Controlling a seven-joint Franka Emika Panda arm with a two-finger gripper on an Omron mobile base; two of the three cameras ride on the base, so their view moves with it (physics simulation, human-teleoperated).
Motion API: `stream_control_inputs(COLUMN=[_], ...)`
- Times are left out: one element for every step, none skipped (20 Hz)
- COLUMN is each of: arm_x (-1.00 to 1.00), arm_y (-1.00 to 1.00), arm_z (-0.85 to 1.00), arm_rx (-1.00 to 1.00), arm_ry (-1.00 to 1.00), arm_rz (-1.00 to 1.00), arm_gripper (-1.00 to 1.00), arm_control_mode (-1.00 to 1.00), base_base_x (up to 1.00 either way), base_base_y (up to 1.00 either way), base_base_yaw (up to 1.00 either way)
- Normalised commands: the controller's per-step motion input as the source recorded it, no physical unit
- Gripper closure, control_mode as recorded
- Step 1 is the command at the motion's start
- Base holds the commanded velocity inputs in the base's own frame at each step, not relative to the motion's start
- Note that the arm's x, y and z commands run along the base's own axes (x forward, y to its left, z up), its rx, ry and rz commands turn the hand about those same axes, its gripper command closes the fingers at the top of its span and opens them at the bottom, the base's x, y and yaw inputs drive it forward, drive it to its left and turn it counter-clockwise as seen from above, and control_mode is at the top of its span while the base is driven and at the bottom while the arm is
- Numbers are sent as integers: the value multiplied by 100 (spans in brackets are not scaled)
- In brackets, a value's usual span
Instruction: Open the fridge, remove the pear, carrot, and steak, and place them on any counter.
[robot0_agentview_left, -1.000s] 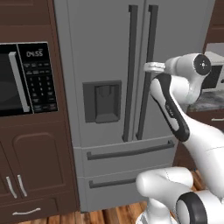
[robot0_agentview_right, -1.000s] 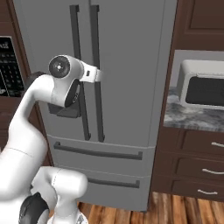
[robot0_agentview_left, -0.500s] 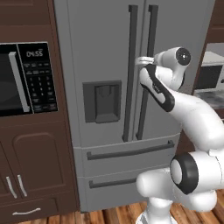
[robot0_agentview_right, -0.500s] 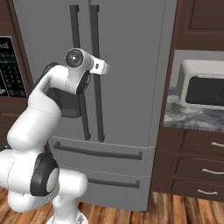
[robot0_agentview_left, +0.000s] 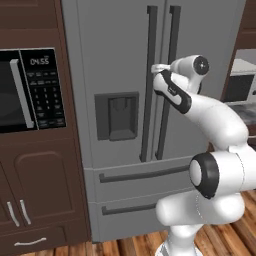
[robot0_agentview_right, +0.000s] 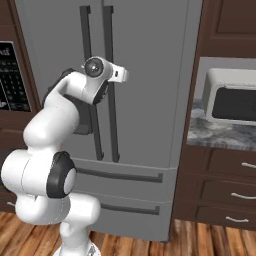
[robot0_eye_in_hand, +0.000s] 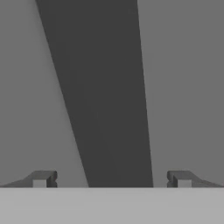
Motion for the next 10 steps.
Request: stream_control_inputs(arm_x=[77,66,36,6,0,0,0,-6,-56,-76], arm_y=[-6,-1,0,0,0,0,0,0,0,0], arm_z=[-5,-1,0,0,0,0,0,0,0,-1], arm_rx=[1,0,0,0,0,0,0,0,0,0], arm_ry=[4,5,4,0,0,0,0,0,1,2], arm_rz=[0,0,0,0,0,0,0,0,0,0], arm_gripper=[-100,-100,-100,100,100,100,100,100,100,100], arm_control_mode=[-100,-100,-100,-100,-100,-100,-100,-100,-100,-100], base_base_x=[0,0,0,0,0,0,0,0,0,0], base_base_y=[0,0,0,0,0,0,0,0,0,0], base_base_yaw=[0,0,0,0,0,0,0,0,0,0])
